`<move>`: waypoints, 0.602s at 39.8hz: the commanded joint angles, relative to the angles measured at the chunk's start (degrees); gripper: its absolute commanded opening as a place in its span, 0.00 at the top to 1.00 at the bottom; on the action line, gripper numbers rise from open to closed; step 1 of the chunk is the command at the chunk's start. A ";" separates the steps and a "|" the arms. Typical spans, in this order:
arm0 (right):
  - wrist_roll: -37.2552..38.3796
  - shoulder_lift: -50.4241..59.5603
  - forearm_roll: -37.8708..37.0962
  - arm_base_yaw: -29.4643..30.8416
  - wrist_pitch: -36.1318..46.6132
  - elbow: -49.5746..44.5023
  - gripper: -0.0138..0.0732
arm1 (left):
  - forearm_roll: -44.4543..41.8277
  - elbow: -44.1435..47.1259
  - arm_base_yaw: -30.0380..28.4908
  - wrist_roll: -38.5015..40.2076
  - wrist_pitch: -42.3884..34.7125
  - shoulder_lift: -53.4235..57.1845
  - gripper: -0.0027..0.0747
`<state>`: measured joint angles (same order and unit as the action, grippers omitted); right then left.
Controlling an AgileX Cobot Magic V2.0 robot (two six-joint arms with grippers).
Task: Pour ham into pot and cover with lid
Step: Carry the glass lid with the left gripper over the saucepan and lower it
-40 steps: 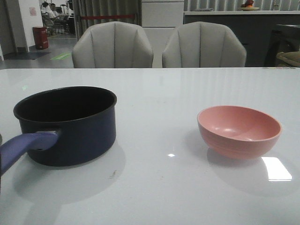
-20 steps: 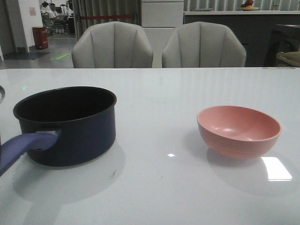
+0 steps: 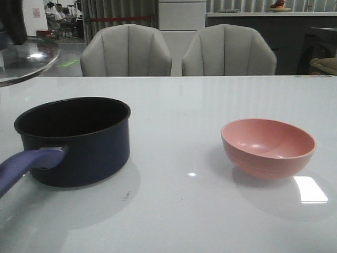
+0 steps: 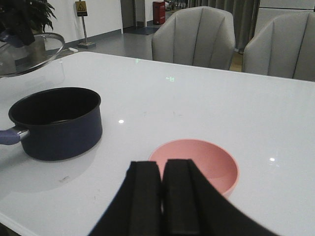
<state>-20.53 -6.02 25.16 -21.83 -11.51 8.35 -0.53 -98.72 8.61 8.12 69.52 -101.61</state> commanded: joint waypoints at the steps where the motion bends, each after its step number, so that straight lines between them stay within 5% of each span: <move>1: -0.64 -0.56 0.62 0.02 4.09 1.47 0.66 | 0.53 -2.14 3.90 -1.51 -0.04 3.21 0.61; 24: -0.64 -0.56 0.62 0.02 4.09 1.47 0.66 | 1.94 -2.14 13.05 -1.91 3.18 -2.63 0.61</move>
<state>-20.53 -6.02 25.16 -21.83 -11.54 8.35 0.42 -98.83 20.97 6.24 71.78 -106.94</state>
